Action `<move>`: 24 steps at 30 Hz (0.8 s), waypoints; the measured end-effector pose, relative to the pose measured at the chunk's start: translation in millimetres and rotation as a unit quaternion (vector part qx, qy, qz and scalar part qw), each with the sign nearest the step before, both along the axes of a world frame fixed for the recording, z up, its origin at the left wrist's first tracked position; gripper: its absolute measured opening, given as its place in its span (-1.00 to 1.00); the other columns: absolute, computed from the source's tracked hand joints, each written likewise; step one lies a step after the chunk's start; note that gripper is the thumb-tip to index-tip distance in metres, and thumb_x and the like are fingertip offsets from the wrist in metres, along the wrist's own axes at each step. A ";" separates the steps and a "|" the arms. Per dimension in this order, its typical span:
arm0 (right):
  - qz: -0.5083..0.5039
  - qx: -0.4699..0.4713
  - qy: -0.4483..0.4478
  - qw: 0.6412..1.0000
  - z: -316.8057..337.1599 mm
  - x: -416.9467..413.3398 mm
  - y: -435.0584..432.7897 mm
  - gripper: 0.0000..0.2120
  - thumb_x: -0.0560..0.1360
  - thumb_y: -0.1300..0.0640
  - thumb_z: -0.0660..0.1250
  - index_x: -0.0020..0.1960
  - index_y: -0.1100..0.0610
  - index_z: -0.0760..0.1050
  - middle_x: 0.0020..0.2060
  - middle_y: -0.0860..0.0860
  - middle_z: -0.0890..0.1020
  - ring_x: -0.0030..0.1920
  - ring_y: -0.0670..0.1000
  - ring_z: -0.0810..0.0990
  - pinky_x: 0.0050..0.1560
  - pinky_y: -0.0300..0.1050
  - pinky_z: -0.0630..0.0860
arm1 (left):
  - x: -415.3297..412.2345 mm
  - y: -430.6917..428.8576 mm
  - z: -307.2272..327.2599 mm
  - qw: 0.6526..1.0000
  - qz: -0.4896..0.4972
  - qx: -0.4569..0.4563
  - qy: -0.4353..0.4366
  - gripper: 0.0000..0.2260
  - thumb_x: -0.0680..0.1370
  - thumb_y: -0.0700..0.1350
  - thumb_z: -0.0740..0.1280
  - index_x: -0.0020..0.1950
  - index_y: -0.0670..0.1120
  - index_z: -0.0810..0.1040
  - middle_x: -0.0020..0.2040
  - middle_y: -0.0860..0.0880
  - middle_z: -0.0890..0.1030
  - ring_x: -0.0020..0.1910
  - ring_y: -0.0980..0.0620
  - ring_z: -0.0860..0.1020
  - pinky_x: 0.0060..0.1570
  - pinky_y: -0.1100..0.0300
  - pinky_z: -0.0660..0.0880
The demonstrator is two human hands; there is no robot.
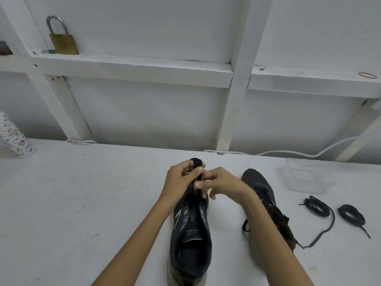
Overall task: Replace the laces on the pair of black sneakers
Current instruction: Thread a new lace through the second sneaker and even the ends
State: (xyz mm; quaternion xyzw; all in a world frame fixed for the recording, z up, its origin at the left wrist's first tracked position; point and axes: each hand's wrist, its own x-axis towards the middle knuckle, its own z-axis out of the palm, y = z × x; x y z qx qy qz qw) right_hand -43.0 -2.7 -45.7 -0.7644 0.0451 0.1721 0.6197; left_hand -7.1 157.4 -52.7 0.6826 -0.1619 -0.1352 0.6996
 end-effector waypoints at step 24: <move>-0.115 0.092 -0.104 0.984 20.8 -5.7 33.2 -0.87 0.43 0.32 0.46 -0.29 0.26 0.64 -0.50 0.13 0.54 -0.47 0.09 0.37 -0.45 -0.26 0.36 | -25.1 25.7 -62.1 0.983 -0.061 0.172 -0.034 -0.56 0.27 0.20 0.50 0.10 0.24 0.48 0.05 0.22 0.62 0.07 0.29 0.56 0.06 0.37 0.46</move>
